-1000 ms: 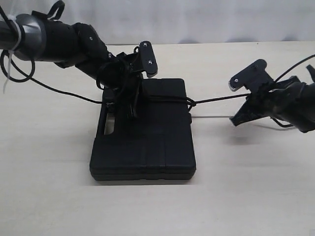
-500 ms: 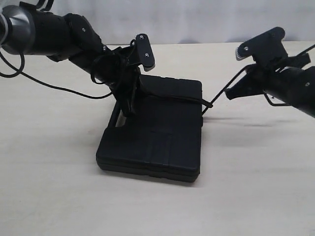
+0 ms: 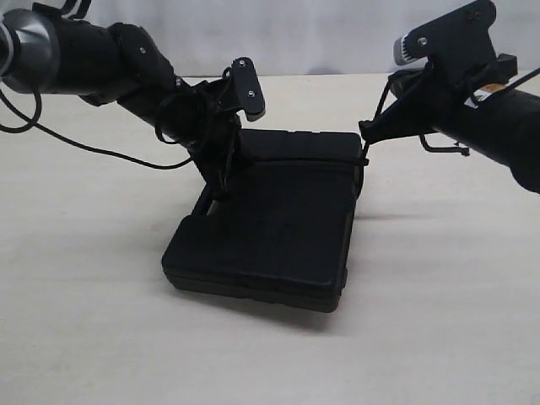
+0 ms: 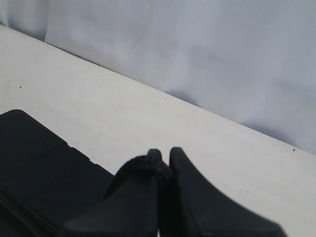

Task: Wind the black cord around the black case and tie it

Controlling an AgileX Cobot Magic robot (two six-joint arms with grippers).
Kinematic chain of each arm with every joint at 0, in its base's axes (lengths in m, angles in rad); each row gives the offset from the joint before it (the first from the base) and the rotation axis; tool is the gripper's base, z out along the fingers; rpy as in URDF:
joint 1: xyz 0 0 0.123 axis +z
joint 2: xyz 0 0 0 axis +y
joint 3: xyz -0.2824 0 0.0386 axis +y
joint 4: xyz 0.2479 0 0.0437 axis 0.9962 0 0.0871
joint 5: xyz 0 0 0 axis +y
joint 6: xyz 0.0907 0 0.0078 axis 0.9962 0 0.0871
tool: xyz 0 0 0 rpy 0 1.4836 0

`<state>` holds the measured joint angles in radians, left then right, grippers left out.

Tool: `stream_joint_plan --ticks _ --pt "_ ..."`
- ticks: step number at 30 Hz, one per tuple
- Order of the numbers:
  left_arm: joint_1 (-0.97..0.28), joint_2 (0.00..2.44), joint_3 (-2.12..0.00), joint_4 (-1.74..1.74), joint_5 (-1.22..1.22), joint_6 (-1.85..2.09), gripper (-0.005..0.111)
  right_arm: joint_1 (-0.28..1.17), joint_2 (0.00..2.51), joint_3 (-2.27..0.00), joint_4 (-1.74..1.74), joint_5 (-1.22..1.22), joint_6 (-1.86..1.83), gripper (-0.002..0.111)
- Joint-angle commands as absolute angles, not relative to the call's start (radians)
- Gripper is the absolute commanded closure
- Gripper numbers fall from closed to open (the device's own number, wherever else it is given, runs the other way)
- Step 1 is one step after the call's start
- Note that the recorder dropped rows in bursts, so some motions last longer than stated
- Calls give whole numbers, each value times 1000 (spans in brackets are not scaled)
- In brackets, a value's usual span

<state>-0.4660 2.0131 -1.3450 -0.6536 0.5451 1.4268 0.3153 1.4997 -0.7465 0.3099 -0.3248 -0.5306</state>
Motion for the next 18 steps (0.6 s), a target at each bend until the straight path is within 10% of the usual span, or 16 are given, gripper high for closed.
stream_joint_plan --ticks 1,18 --pt "-465 2007 -1340 -872 533 1581 107 315 1491 -751 303 -370 -515 104" --pt "-465 2140 -1340 -1588 438 2074 98 316 1509 -751 297 -364 -508 104"
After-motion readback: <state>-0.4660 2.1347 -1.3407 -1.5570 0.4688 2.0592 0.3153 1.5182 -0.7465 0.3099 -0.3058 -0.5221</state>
